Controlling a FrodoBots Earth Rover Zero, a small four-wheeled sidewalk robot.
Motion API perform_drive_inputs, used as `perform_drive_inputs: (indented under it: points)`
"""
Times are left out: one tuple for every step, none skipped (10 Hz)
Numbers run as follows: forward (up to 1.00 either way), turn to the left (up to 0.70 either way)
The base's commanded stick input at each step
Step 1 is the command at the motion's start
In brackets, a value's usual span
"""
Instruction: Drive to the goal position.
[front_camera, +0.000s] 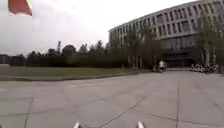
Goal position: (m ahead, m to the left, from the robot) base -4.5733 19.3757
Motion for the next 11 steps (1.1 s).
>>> perform_drive_inputs:
  points:
    - [0.0,0.85]
    - [0.0,0.85]
    - [0.0,0.85]
    - [0.0,0.85]
    - [0.0,0.85]
    - [0.0,0.85]
    - [0.0,0.85]
    - [0.0,0.85]
    - [0.0,0.85]
    - [0.0,0.85]
    - [0.0,0.85]
